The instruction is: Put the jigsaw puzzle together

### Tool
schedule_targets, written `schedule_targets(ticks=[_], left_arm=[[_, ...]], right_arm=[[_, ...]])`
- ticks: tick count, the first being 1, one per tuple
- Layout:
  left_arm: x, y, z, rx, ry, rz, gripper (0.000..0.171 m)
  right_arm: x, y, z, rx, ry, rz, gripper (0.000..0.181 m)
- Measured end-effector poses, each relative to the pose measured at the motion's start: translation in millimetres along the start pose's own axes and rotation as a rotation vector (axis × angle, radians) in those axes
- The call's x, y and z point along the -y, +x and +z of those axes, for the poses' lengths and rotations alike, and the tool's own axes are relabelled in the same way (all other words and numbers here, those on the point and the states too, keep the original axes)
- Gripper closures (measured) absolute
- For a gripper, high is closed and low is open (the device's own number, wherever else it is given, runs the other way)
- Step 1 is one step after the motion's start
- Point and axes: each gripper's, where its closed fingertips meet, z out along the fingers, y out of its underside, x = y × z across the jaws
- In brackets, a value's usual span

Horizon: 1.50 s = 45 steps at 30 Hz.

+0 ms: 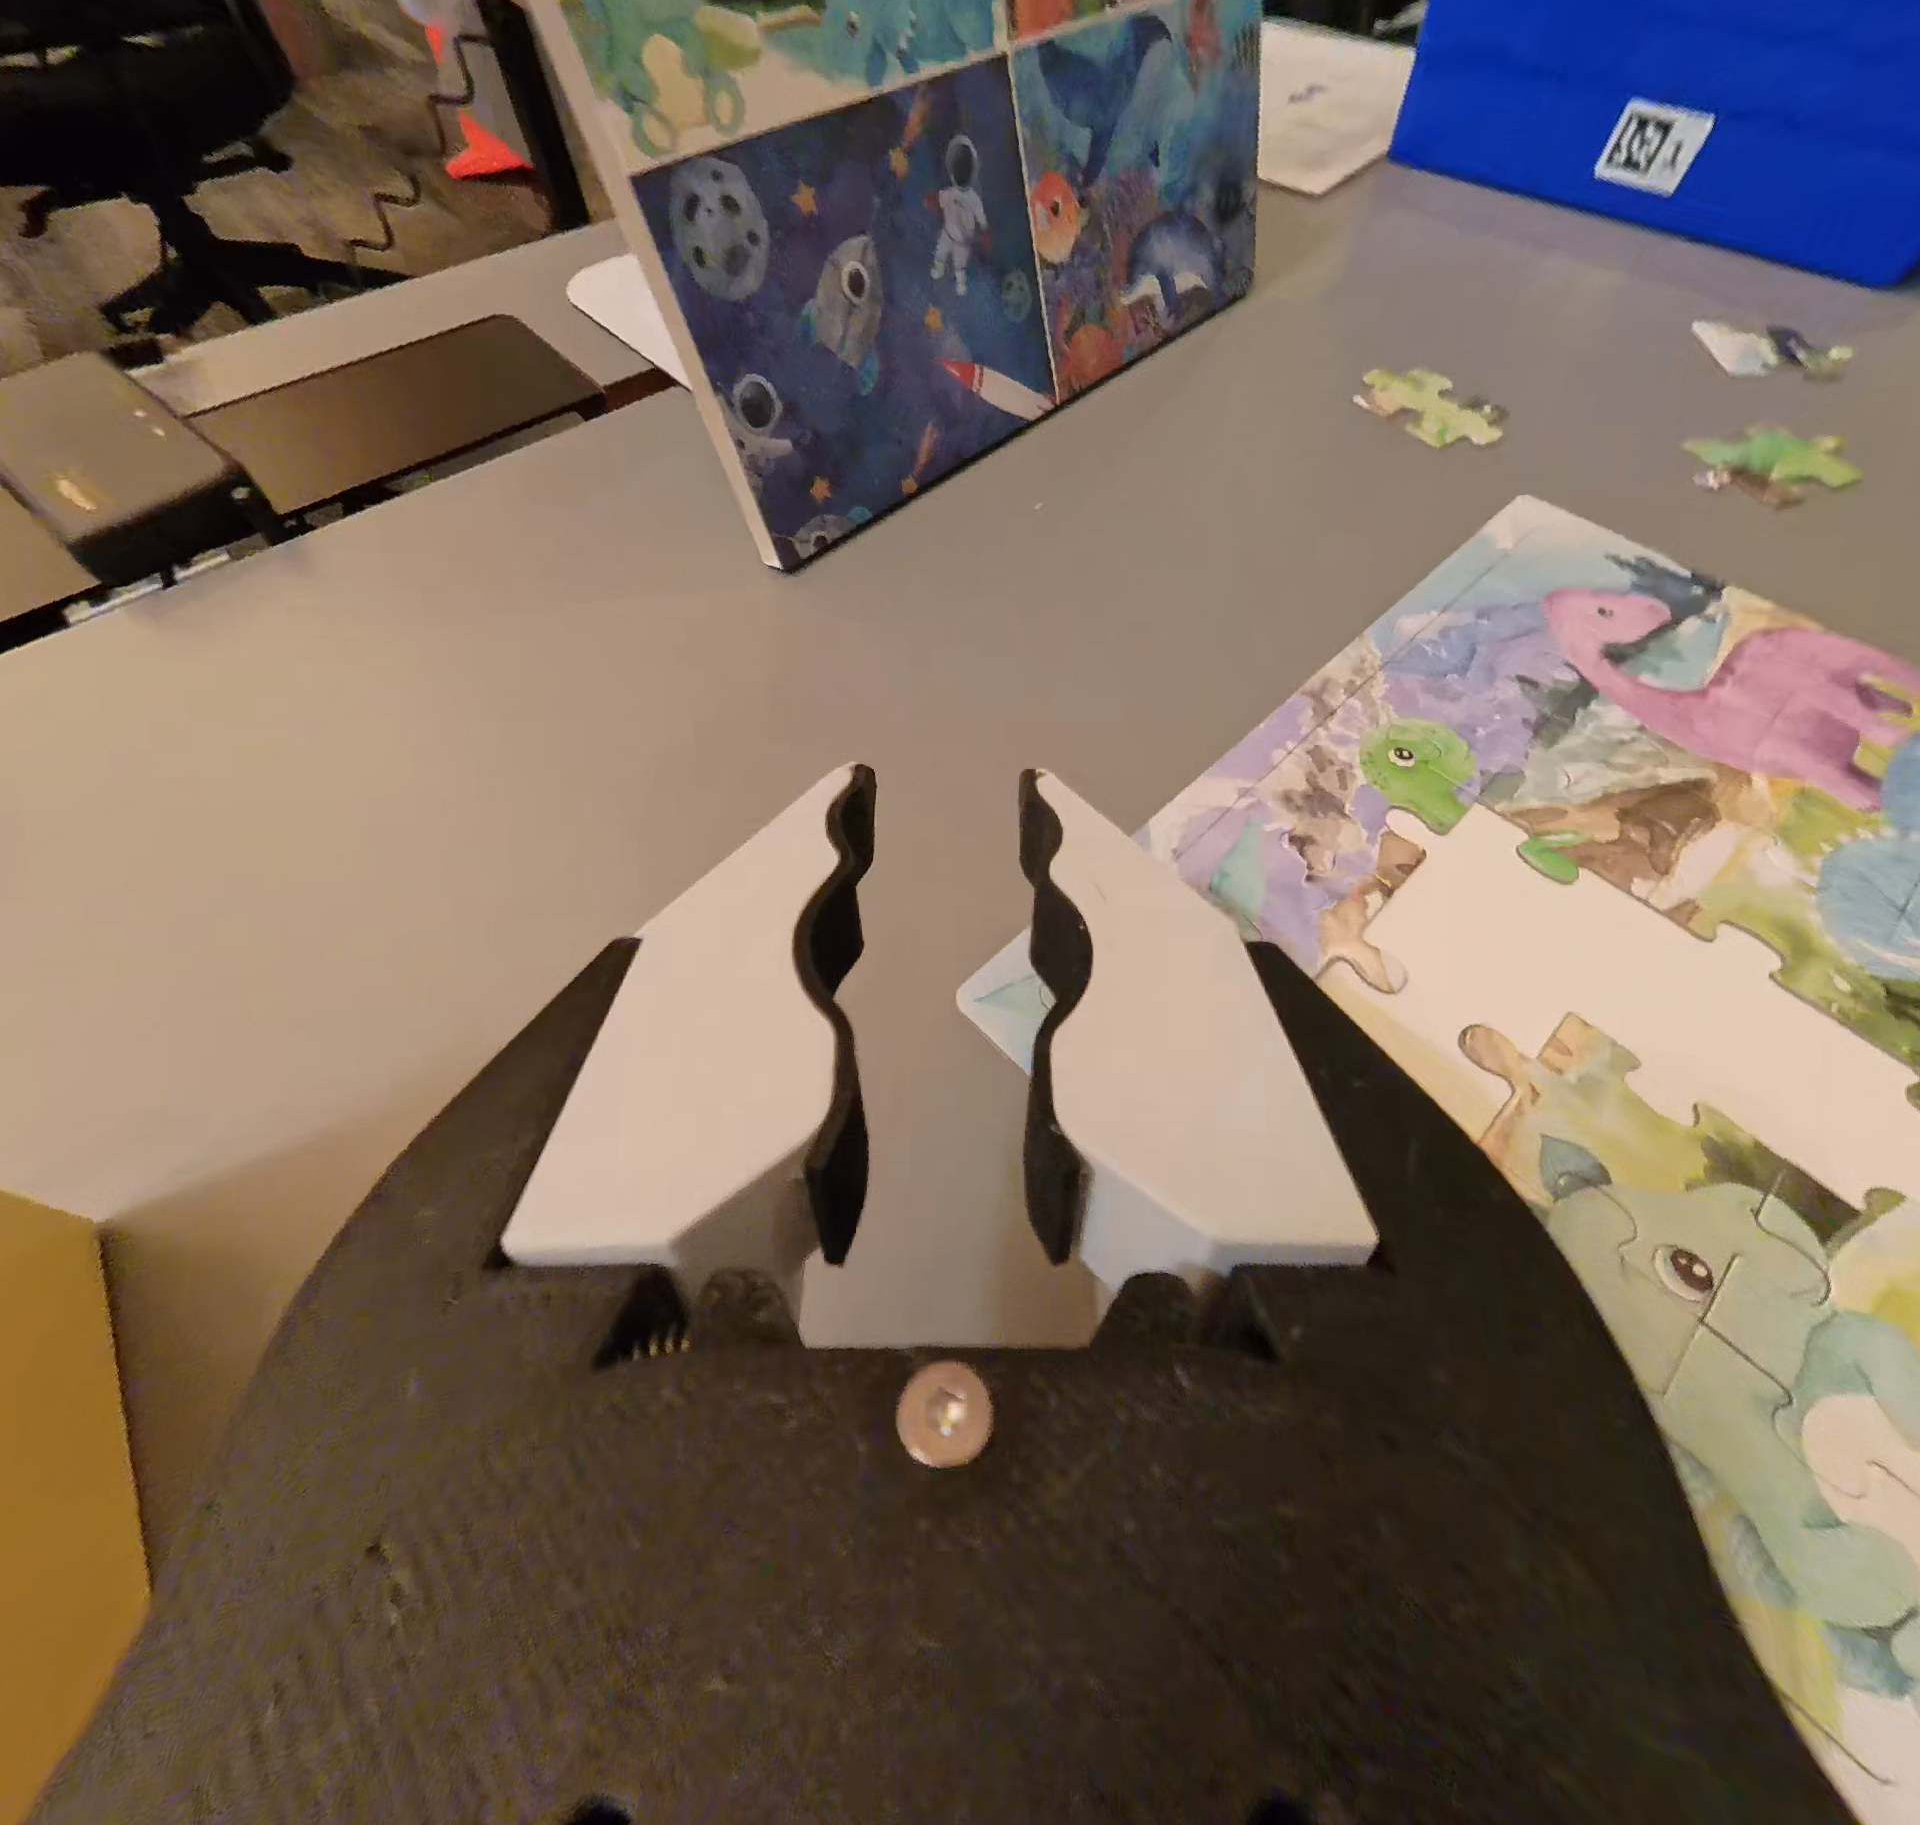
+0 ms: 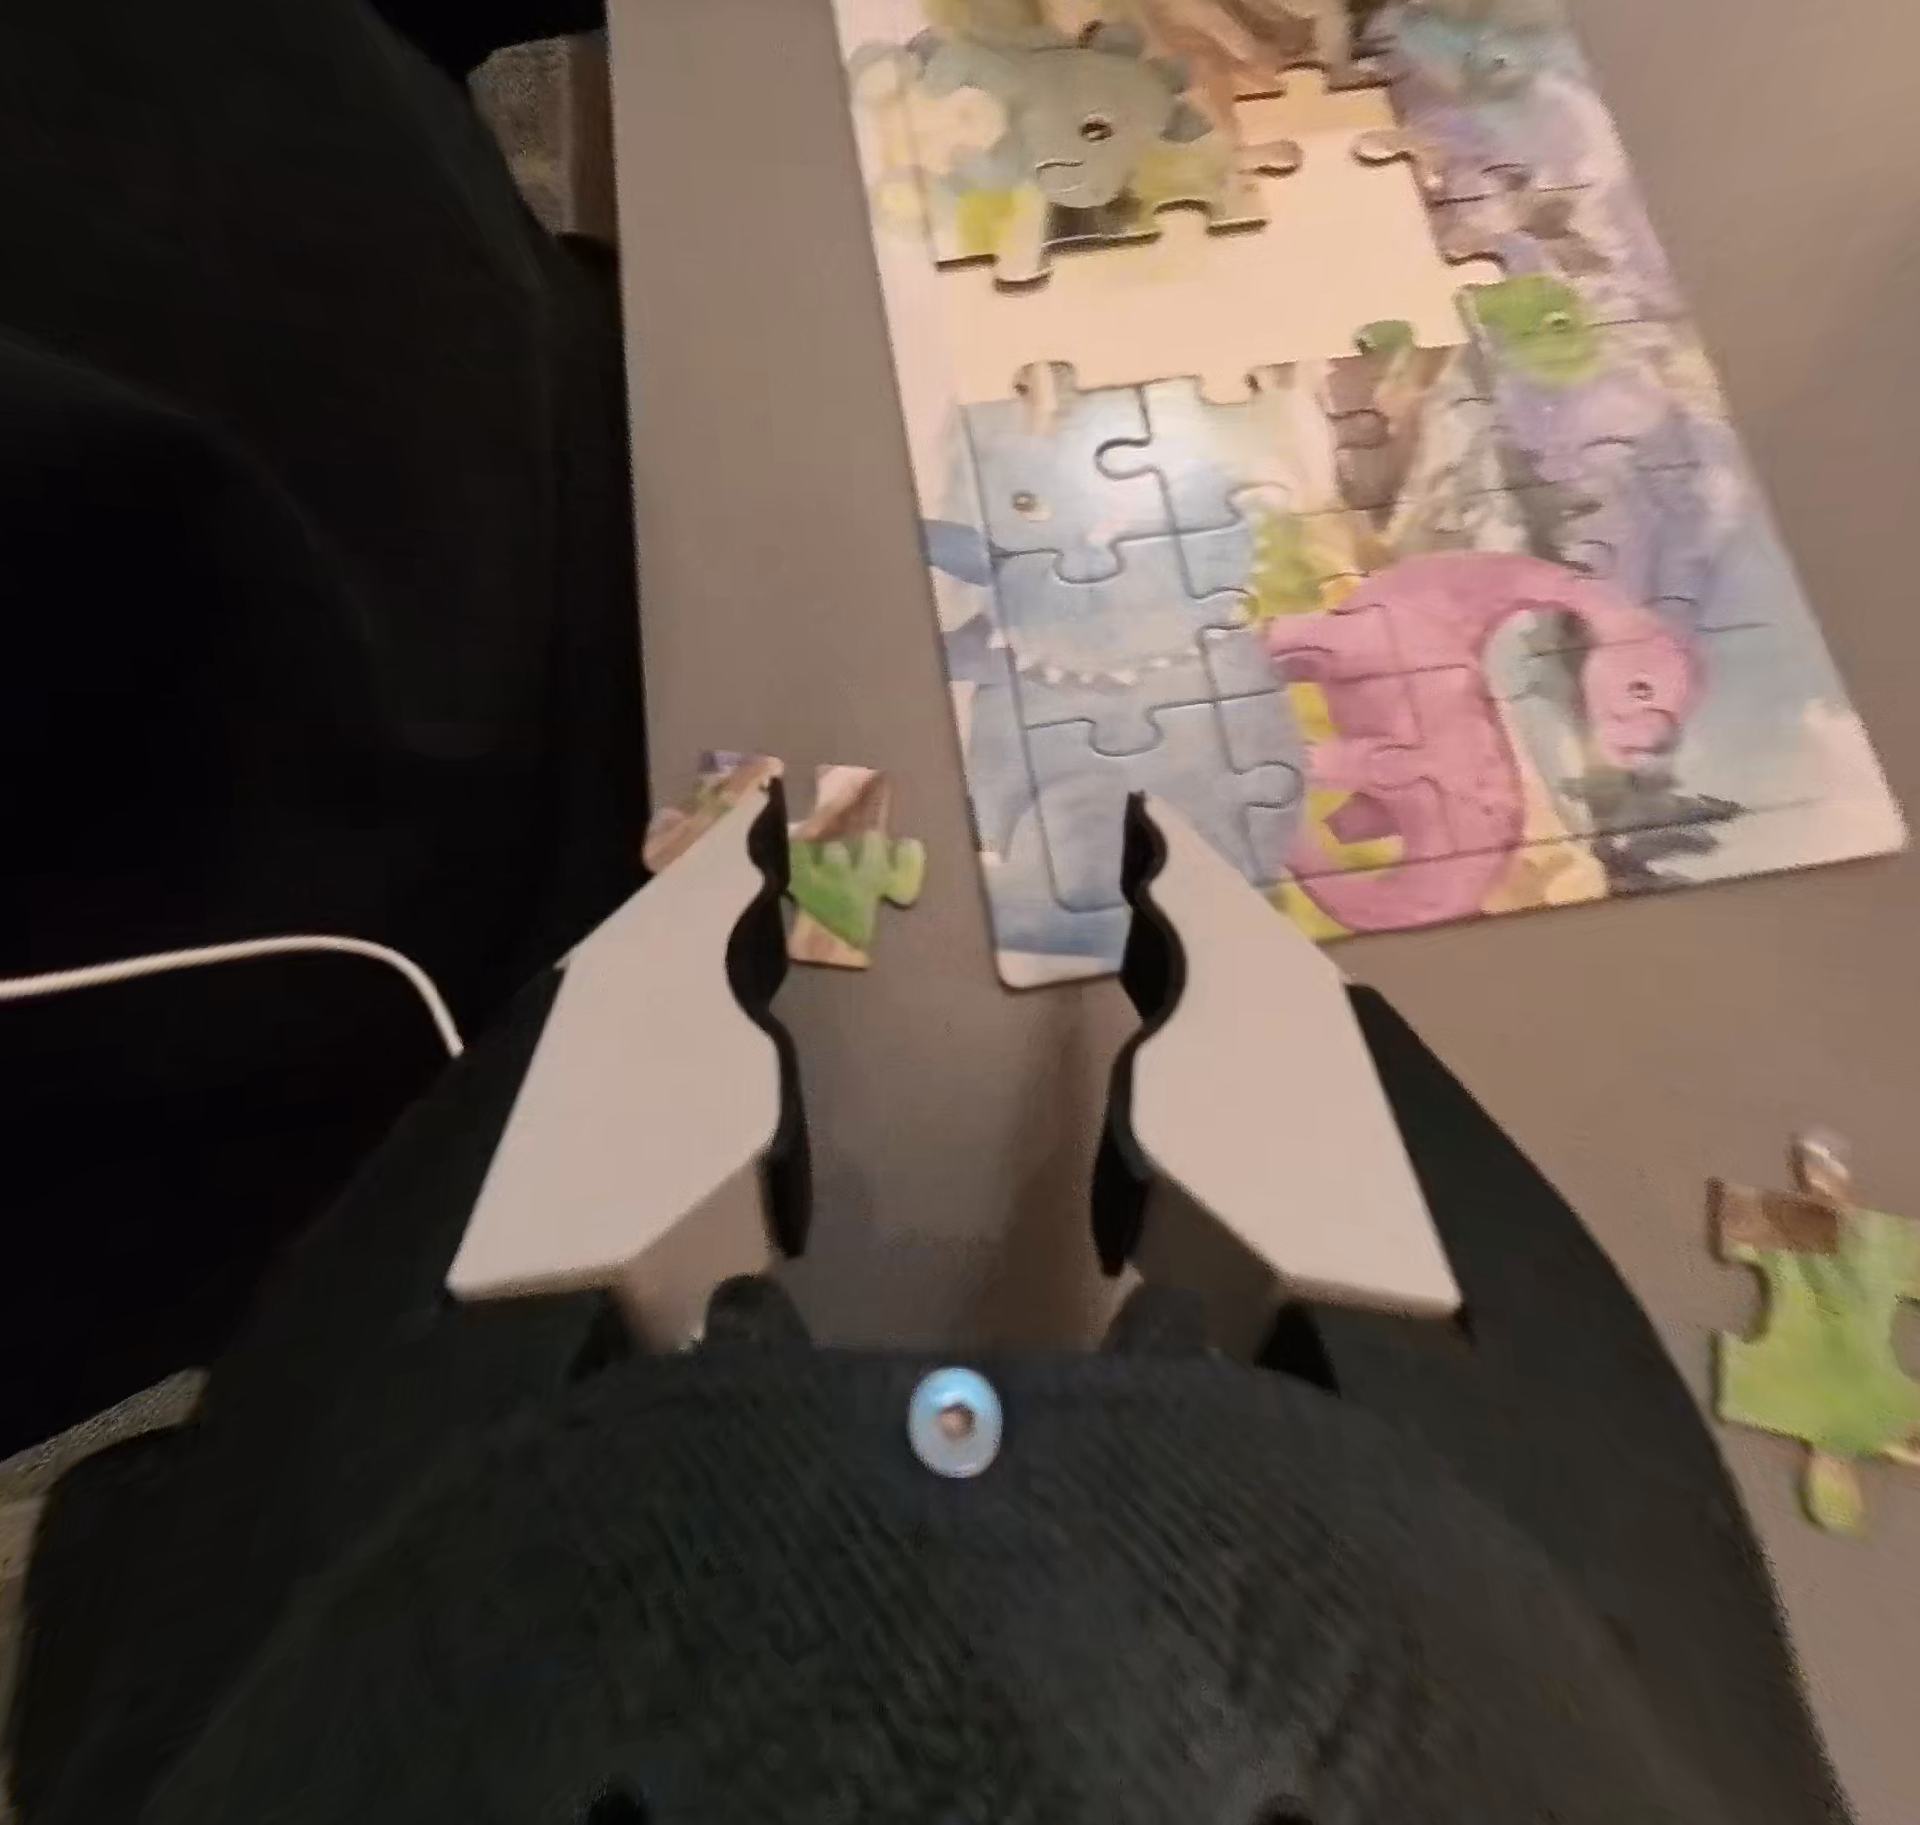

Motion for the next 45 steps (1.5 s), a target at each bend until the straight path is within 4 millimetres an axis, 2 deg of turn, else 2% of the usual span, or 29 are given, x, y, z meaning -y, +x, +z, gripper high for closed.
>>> schedule_targets(ticks=[4,7,8,13,16,20,24,27,30,35,39,42,45], left_arm=[[1,19,5,-0.079,-0.001,0.030,0.148],[6,32,4,-0.146,0.035,-0.002,0.148],[7,34,3,-0.156,0.045,-0.009,0.149],[-3,27,9,-0.143,0.014,-0.048,0.151],[-8,22,11,-0.149,-0.001,-0.099,0.152],[-7,13,9,-0.145,0.018,-0.181,0.152],[-3,13,7,-0.178,0.046,-0.233,0.152],[-4,16,7,-0.188,0.041,-0.235,0.151],[-4,18,8,-0.185,0.032,-0.212,0.152],[-6,21,9,-0.182,0.019,-0.185,0.152],[-6,21,9,-0.185,0.019,-0.189,0.152],[-6,21,9,-0.188,0.017,-0.197,0.152],[-6,20,9,-0.192,0.016,-0.208,0.151]], right_arm=[[-5,-35,20,0.135,-0.069,0.005,0.119],[-15,-43,23,0.103,-0.104,-0.026,0.125],[-17,-43,22,0.076,-0.115,-0.034,0.131],[-35,-35,13,-0.014,-0.222,-0.038,0.132],[-44,-34,5,-0.008,-0.220,0.041,0.130],[-53,-29,-4,-0.054,-0.202,0.083,0.138],[-46,-28,1,-0.116,-0.177,0.085,0.137],[-34,-33,7,-0.139,-0.152,0.056,0.127],[-35,-34,12,-0.157,-0.193,0.043,0.121],[-48,-20,-3,-0.206,-0.232,0.080,0.129],[-64,-1,-20,-0.278,-0.216,0.174,0.134],[-45,-10,-18,-0.224,-0.091,0.235,0.132],[-25,-22,-5,-0.181,-0.010,0.261,0.127]])
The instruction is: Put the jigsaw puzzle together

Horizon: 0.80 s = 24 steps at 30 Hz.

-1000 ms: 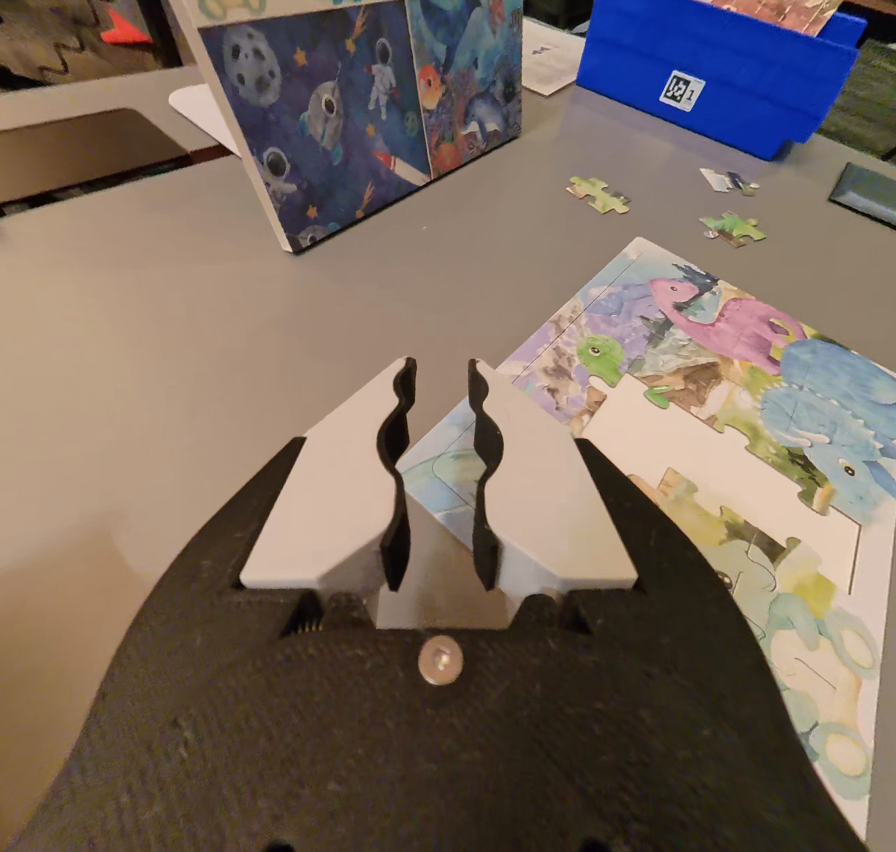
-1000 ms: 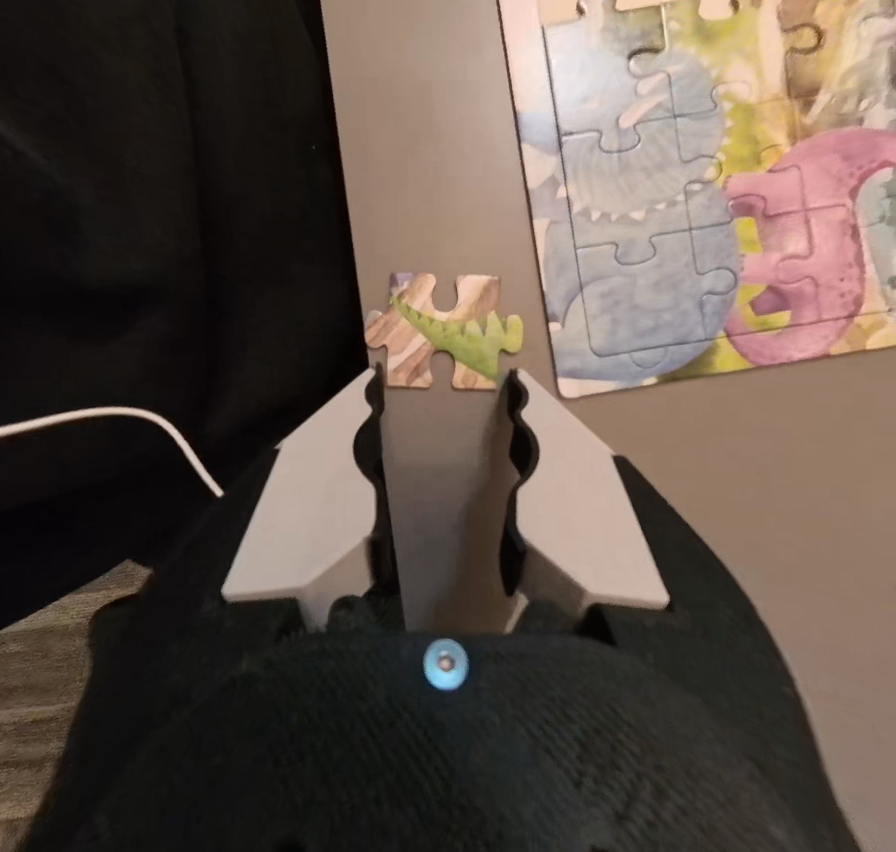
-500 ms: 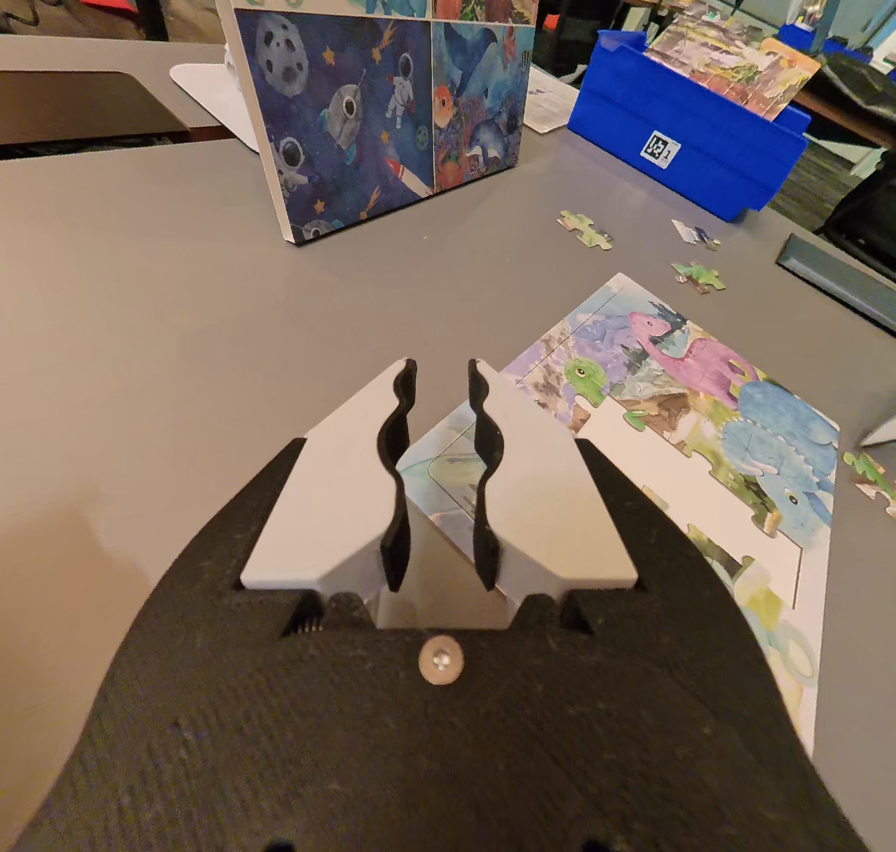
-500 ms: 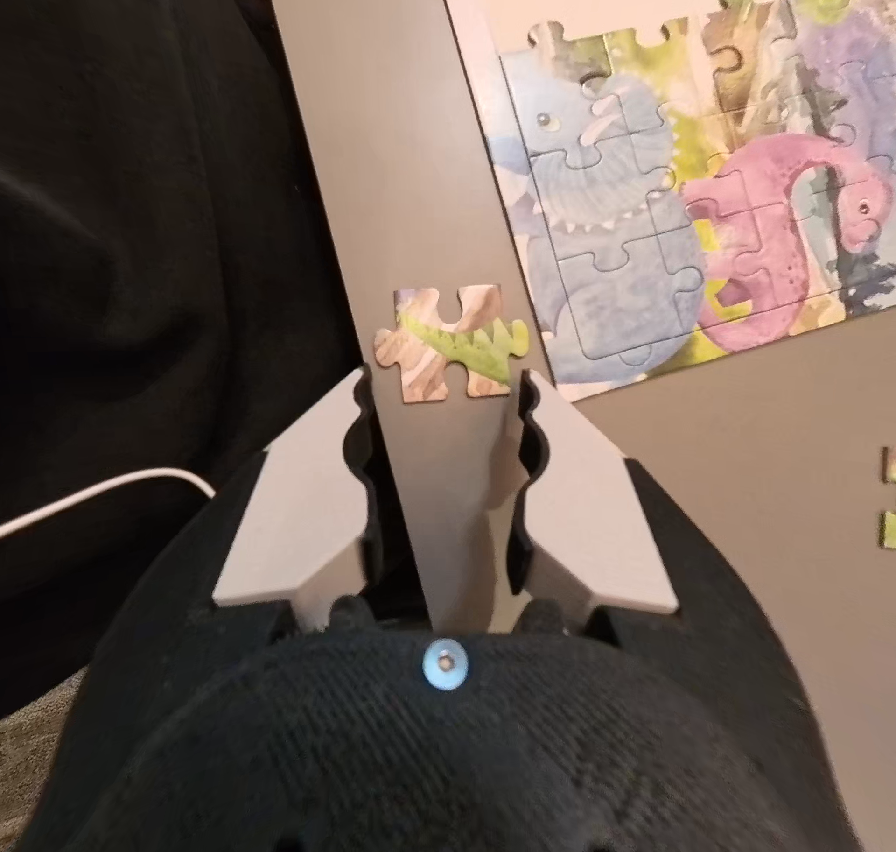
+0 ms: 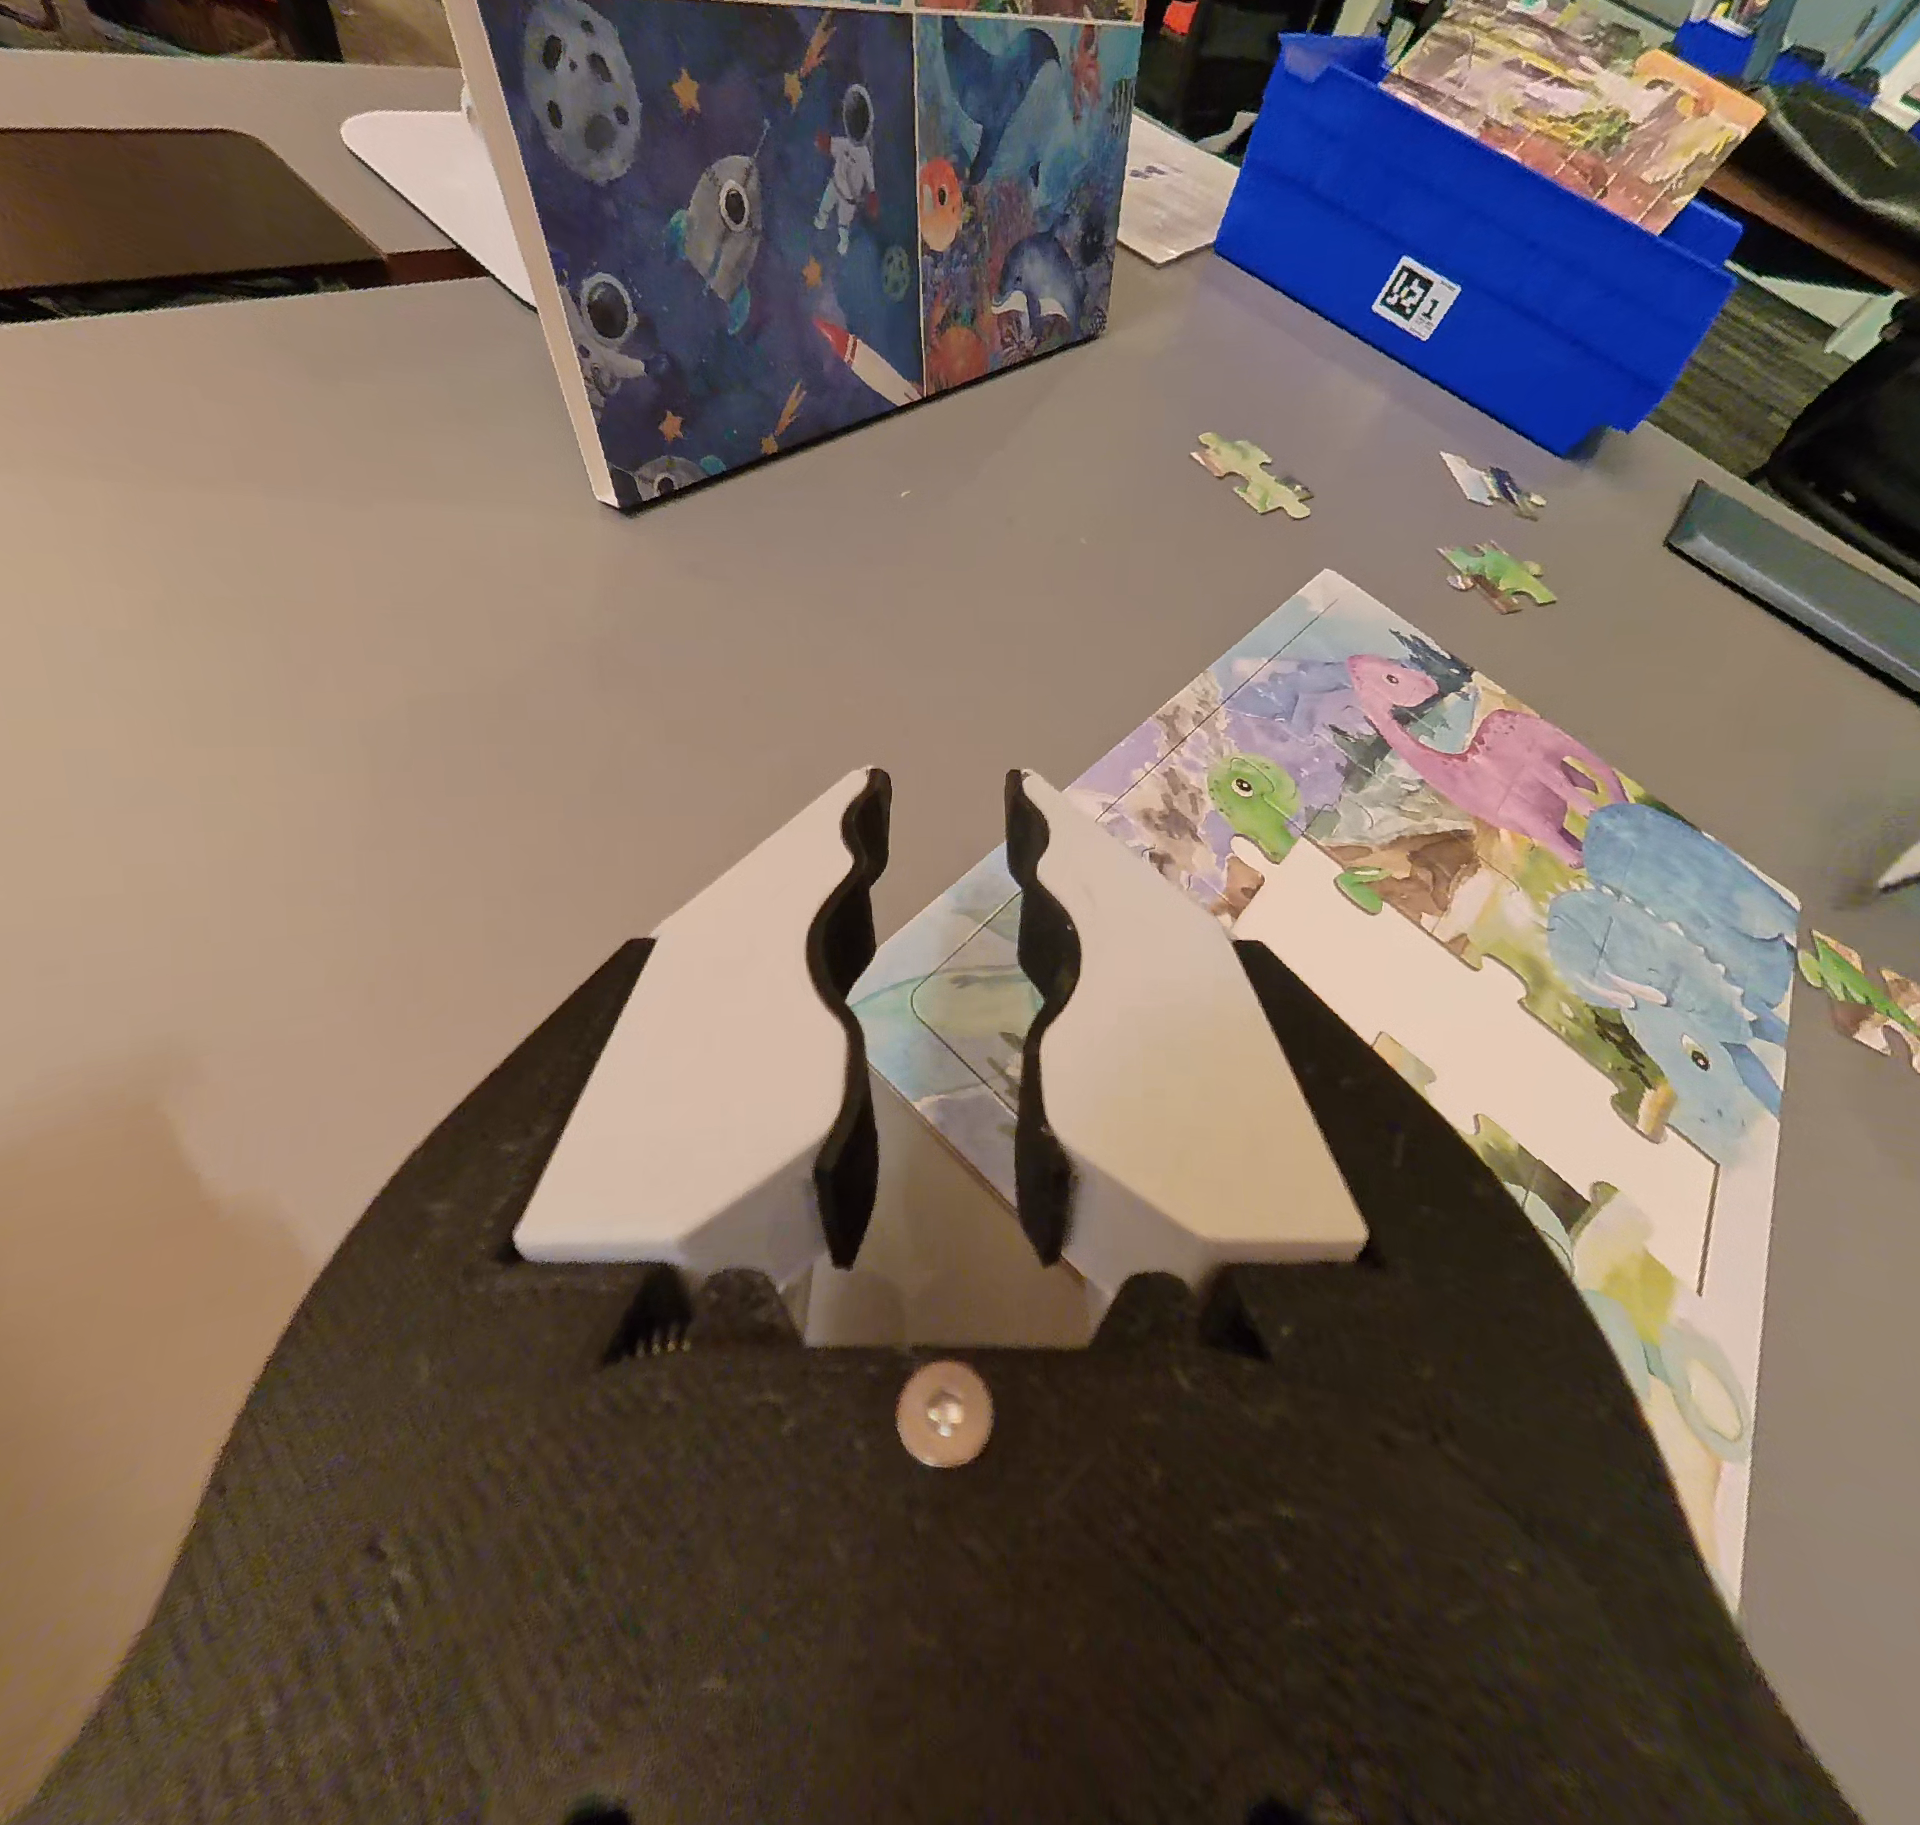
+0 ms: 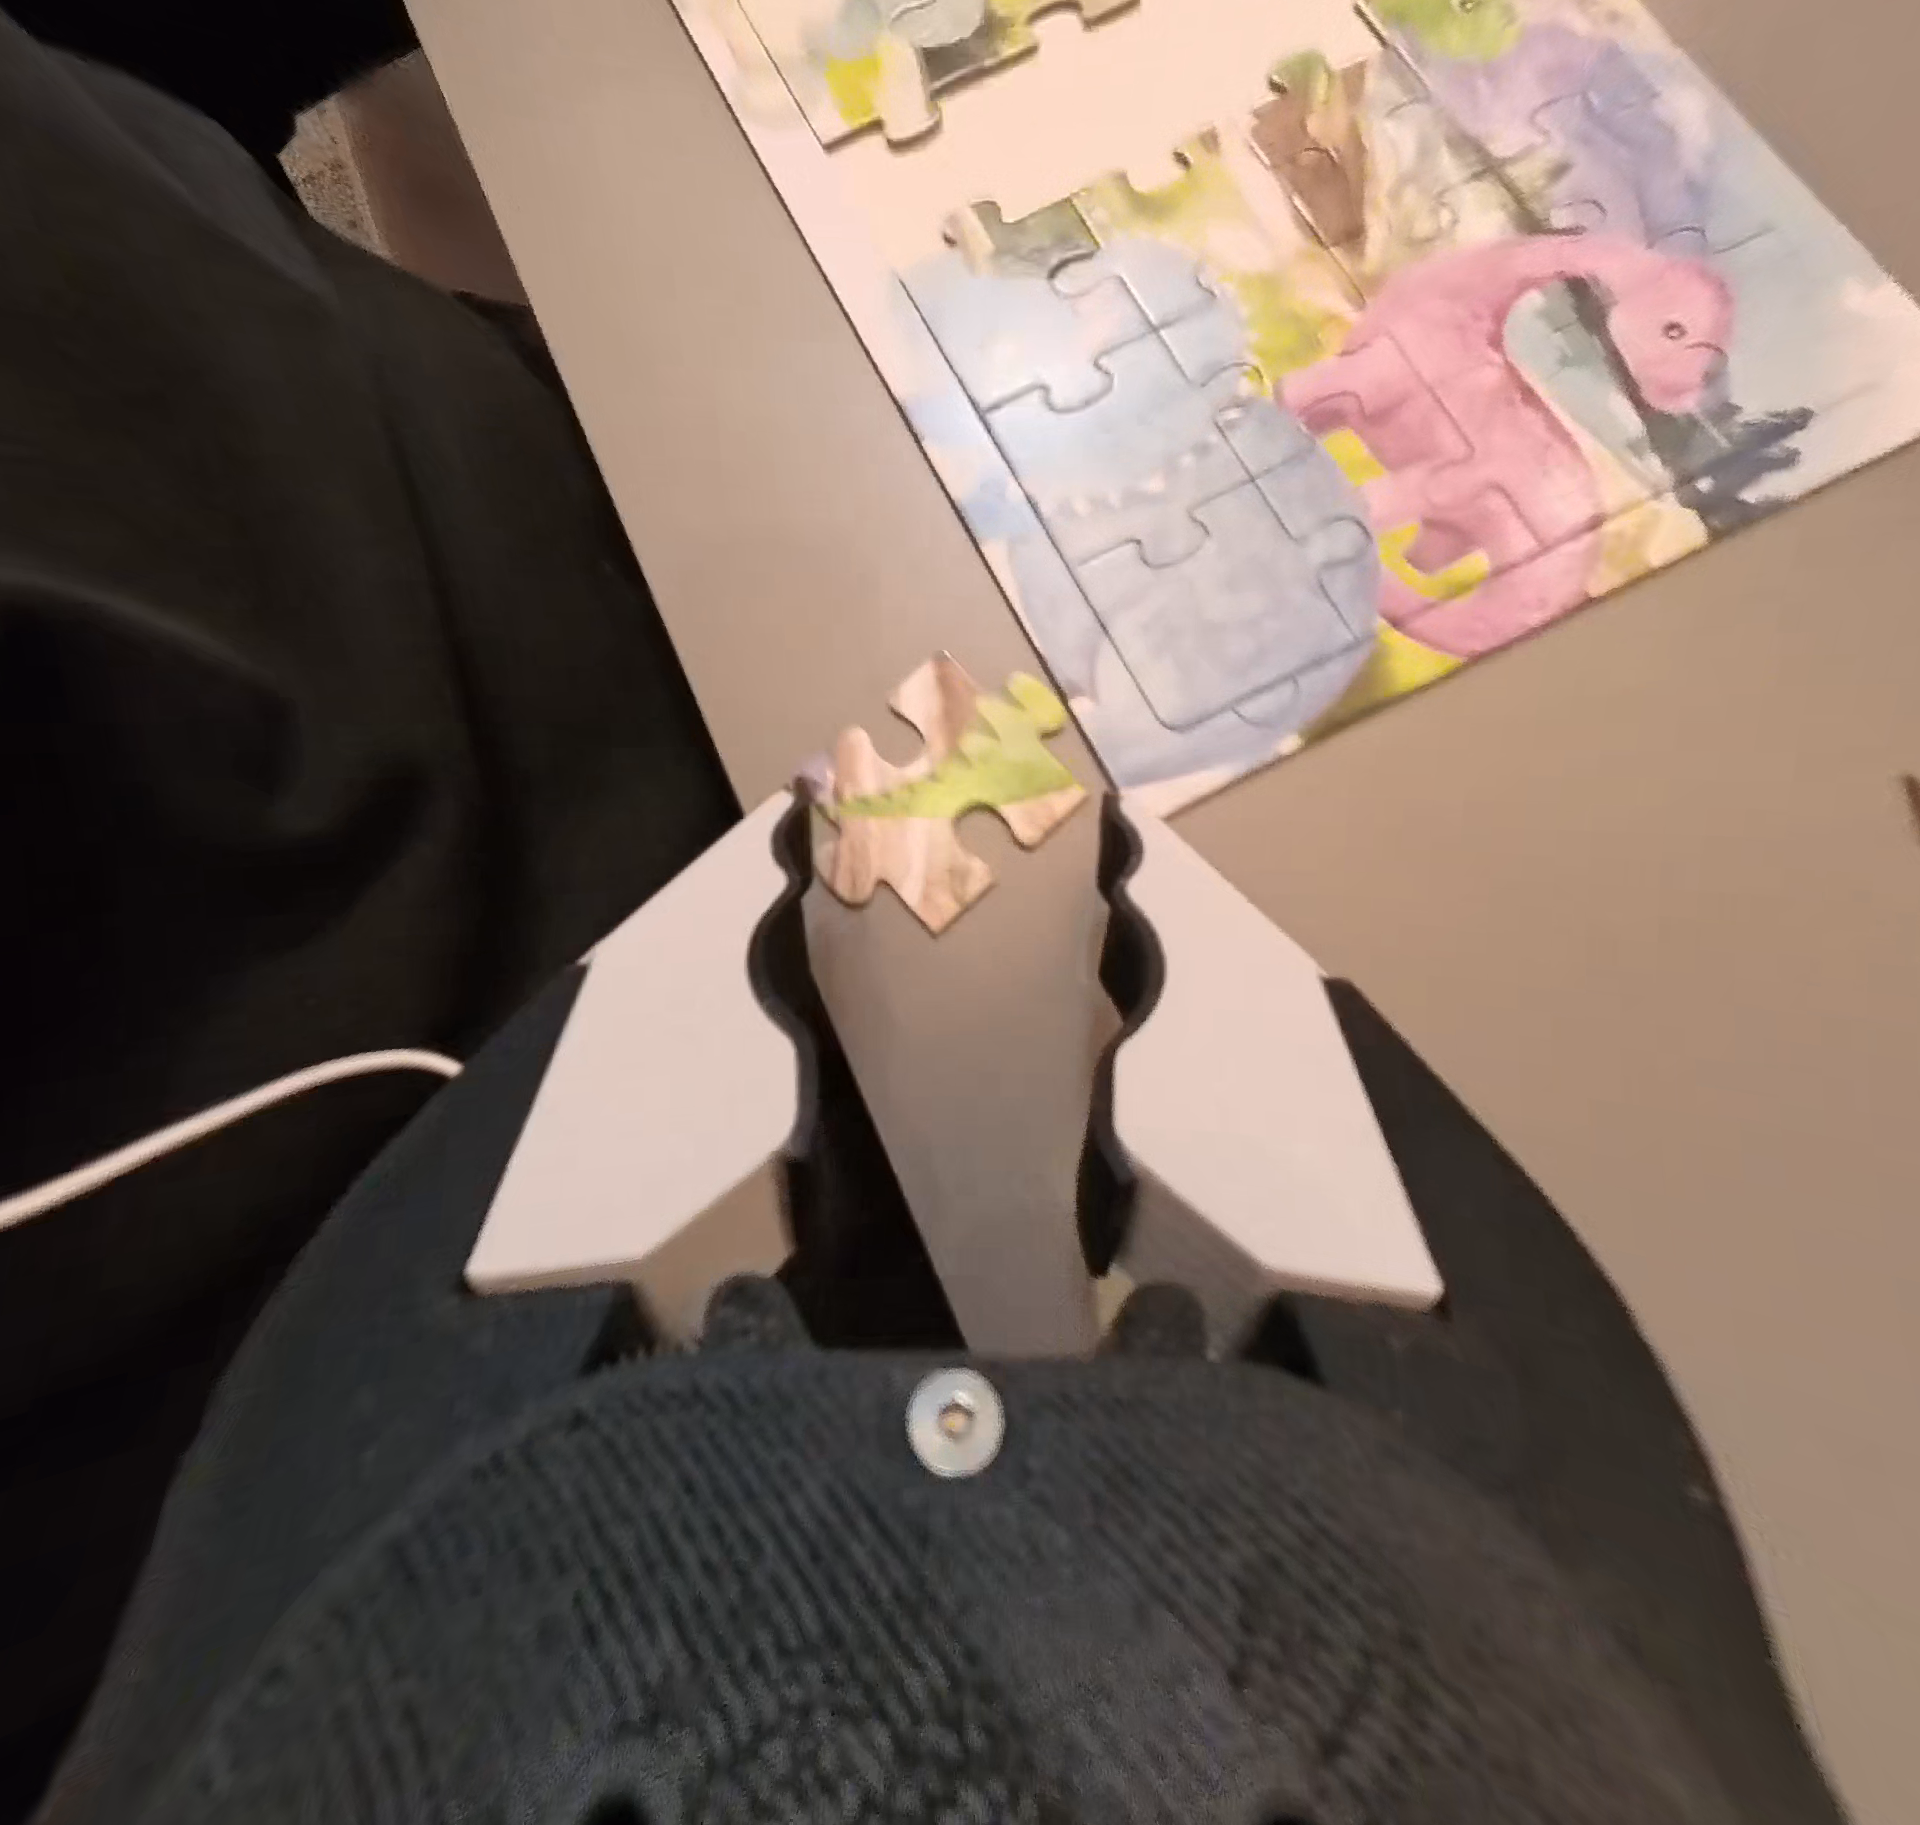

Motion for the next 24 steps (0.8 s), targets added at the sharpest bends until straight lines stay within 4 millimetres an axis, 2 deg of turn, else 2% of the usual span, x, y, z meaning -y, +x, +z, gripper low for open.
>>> schedule_targets(ticks=[4,6,10,15,20,24], left_arm=[[-1,0,1,-0.004,-0.009,-0.010,0.150],[-2,0,1,-0.004,-0.012,-0.010,0.149],[-3,1,2,-0.003,-0.018,-0.002,0.149],[-4,3,3,0.002,-0.032,0.018,0.150],[-6,3,5,0.002,-0.044,0.025,0.150],[-6,3,4,-0.001,-0.042,0.020,0.150]], right_arm=[[-7,-1,19,-0.039,-0.092,-0.021,0.118],[-8,0,20,-0.035,-0.101,-0.010,0.121],[-20,9,8,-0.045,-0.144,0.008,0.120],[-35,30,-13,-0.135,-0.189,0.017,0.123],[-29,16,-10,-0.068,-0.156,0.028,0.119],[-30,13,-2,-0.071,-0.175,0.006,0.117]])
